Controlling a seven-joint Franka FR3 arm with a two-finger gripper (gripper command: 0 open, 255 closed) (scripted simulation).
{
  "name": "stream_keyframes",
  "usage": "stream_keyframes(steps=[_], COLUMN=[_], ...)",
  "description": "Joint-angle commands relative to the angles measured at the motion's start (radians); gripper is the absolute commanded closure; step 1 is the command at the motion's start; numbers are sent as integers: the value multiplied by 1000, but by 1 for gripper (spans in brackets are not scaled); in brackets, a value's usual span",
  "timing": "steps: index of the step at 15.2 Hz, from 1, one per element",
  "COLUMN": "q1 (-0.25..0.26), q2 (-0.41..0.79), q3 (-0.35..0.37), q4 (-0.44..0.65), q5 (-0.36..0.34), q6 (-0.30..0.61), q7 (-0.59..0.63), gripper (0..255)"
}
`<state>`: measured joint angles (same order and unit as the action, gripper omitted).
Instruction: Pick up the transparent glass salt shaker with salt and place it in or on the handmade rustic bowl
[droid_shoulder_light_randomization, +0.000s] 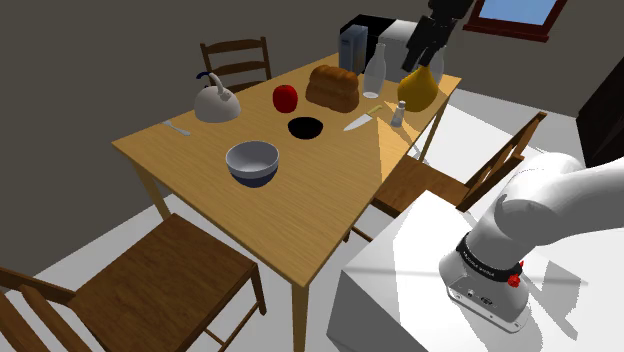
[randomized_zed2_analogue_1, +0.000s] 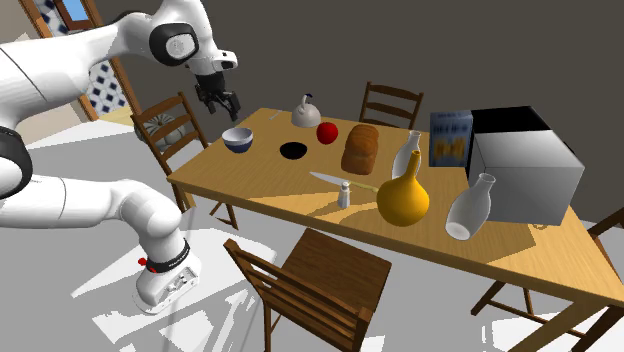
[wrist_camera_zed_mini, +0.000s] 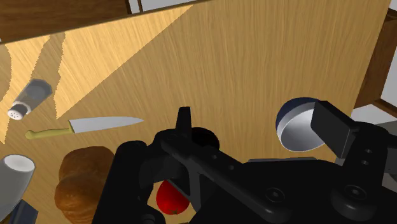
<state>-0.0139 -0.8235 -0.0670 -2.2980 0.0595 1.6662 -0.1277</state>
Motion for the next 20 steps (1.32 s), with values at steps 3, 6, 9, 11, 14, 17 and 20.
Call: stream_keyframes(steps=[3,6,9,11,14,17,20], q1=[-7,-16,-23,-24,-23,-15,1], q2=[15,48,94,133,201,280,372], q3=[-43,-109,-176,-222,-292,-364,-439], q4=[-24,-50,-64,-66,-59,-39,-6], q5=[-18,-44,-65,-75,-82,-77,-56], q6=[37,94,152,191,248,304,354], q7=[-51,-128,-206,-258,-339,-424,-515], gripper=[0,0,0,0,0,0,0])
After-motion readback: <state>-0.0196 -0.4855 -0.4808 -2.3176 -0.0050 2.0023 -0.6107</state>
